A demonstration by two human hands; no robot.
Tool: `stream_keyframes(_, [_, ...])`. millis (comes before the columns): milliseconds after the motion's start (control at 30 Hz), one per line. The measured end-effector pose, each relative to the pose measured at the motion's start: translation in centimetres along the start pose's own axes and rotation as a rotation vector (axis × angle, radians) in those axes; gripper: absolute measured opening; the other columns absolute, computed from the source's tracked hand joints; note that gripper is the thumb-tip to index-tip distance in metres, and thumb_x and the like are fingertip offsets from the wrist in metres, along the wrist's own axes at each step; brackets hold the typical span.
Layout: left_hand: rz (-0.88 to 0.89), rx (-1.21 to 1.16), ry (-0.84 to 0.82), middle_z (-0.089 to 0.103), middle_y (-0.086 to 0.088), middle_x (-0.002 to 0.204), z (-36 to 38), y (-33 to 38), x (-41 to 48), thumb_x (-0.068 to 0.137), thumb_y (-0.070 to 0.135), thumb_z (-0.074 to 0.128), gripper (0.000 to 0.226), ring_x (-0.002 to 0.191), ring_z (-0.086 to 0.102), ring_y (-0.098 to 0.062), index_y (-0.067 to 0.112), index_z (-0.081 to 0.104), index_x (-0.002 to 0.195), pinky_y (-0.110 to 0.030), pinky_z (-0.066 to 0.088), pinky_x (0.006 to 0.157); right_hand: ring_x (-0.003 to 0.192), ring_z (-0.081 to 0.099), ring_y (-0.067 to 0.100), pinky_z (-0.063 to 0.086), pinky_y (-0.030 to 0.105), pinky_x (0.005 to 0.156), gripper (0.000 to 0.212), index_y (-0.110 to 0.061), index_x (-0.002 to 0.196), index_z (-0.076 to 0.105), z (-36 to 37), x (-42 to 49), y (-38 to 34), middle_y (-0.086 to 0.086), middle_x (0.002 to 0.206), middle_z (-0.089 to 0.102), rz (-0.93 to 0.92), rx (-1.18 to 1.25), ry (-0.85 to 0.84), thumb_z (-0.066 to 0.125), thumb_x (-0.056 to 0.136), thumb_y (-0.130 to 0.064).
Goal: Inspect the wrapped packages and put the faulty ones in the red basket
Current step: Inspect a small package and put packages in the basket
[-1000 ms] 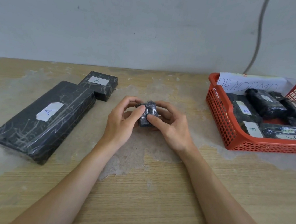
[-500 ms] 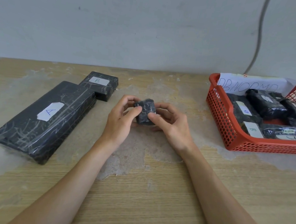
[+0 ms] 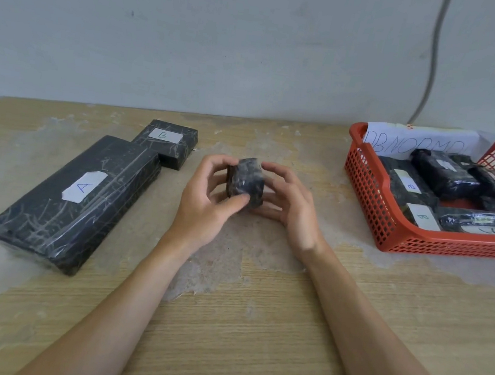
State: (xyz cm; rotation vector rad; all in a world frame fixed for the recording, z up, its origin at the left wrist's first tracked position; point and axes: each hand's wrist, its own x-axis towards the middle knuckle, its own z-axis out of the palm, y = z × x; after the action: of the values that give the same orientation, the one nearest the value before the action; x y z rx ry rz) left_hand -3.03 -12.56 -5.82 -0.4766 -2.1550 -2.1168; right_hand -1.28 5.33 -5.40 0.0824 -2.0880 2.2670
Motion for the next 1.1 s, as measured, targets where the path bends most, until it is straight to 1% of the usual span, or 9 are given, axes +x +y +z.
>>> stream_keyframes(67, [0.052, 0.068, -0.054, 0.068, 0.004, 0.129, 0.0, -0.5, -0.1, 0.082, -0.005, 0.08, 0.051, 0.125, 0.066, -0.018, 0.022, 0.059, 0.12, -0.041, 0.059, 0.103, 0.103, 0.078, 0.034, 0.066, 0.052, 0.084, 0.029, -0.014, 0.131, 0.066, 0.0, -0.1, -0.2, 0.013, 0.124, 0.076, 0.042, 0.03, 0.015, 0.059, 0.108, -0.031])
stream_keyframes(133, [0.074, 0.064, -0.103, 0.066, -0.001, 0.132, 0.2, -0.6, -0.1, 0.08, -0.002, 0.077, 0.048, 0.128, 0.063, -0.019, 0.02, 0.058, 0.118, -0.044, 0.058, 0.103, 0.104, 0.078, 0.031, 0.067, 0.049, 0.08, 0.022, -0.009, 0.127, 0.067, 0.0, -0.1, 0.0, 0.015, 0.12, 0.076, 0.029, 0.018, 0.048, 0.065, 0.105, -0.016])
stream_keyframes(267, [0.045, -0.057, -0.066, 0.07, -0.008, 0.128, 0.5, 0.0, -0.2, 0.086, 0.024, 0.073, 0.038, 0.126, 0.064, -0.023, 0.016, 0.06, 0.121, -0.043, 0.05, 0.111, 0.113, 0.075, 0.019, 0.062, 0.031, 0.083, 0.027, -0.019, 0.114, 0.072, 0.2, 0.3, 0.6, 0.009, 0.116, 0.078, -0.074, -0.093, 0.102, 0.069, 0.097, 0.001])
stream_keyframes(400, [0.064, 0.026, 0.071, 0.075, 0.004, 0.103, 0.2, -0.5, 0.4, 0.085, 0.028, 0.075, 0.02, 0.105, 0.071, -0.016, 0.019, 0.069, 0.102, -0.051, 0.059, 0.1, 0.11, 0.076, 0.02, 0.063, 0.035, 0.086, 0.02, -0.024, 0.111, 0.074, 0.4, 0.0, 0.6, 0.004, 0.112, 0.08, -0.087, -0.086, 0.065, 0.07, 0.099, -0.008])
stream_keyframes(533, [0.086, 0.047, 0.049, 0.073, 0.007, 0.097, 0.4, -0.5, 0.2, 0.081, 0.029, 0.075, 0.016, 0.104, 0.069, -0.017, 0.02, 0.07, 0.093, -0.035, 0.058, 0.093, 0.098, 0.077, 0.021, 0.062, 0.04, 0.087, 0.007, -0.024, 0.101, 0.075, 0.4, 0.1, 0.7, 0.007, 0.103, 0.08, -0.109, -0.048, 0.111, 0.074, 0.099, -0.017])
stream_keyframes(667, [0.054, 0.031, 0.068, 0.072, 0.002, 0.091, 0.4, -0.5, 0.3, 0.086, 0.032, 0.078, 0.019, 0.095, 0.069, -0.022, 0.016, 0.067, 0.087, -0.061, 0.057, 0.095, 0.107, 0.076, 0.018, 0.062, 0.039, 0.089, 0.009, -0.025, 0.106, 0.076, 0.6, 0.0, 1.1, 0.0, 0.106, 0.08, -0.168, -0.158, 0.11, 0.076, 0.098, -0.021])
stream_keyframes(767, [0.02, 0.017, 0.135, 0.071, 0.004, 0.087, 0.3, -0.5, 0.3, 0.086, 0.023, 0.076, 0.014, 0.092, 0.068, -0.021, 0.02, 0.063, 0.081, -0.067, 0.056, 0.092, 0.113, 0.075, 0.017, 0.062, 0.041, 0.095, 0.025, -0.024, 0.121, 0.074, 0.5, -0.1, 1.2, -0.002, 0.119, 0.078, -0.135, -0.176, 0.01, 0.073, 0.096, -0.022])
stream_keyframes(933, [0.041, 0.023, 0.089, 0.07, 0.011, 0.089, 0.2, -0.4, 0.4, 0.084, 0.025, 0.077, 0.017, 0.096, 0.066, -0.014, 0.016, 0.064, 0.087, -0.054, 0.054, 0.099, 0.107, 0.077, 0.02, 0.061, 0.034, 0.09, 0.034, -0.015, 0.123, 0.072, 0.4, 0.1, 1.2, 0.004, 0.121, 0.077, -0.145, -0.134, 0.016, 0.071, 0.093, 0.001])
stream_keyframes(1100, [0.038, 0.013, 0.051, 0.069, 0.013, 0.092, 0.2, -0.8, 0.4, 0.08, 0.012, 0.075, 0.016, 0.1, 0.066, -0.013, 0.017, 0.063, 0.089, -0.03, 0.056, 0.086, 0.112, 0.075, 0.021, 0.061, 0.036, 0.091, 0.018, -0.018, 0.115, 0.075, 0.3, 0.1, 1.1, 0.004, 0.115, 0.079, -0.162, -0.104, 0.041, 0.068, 0.1, -0.01])
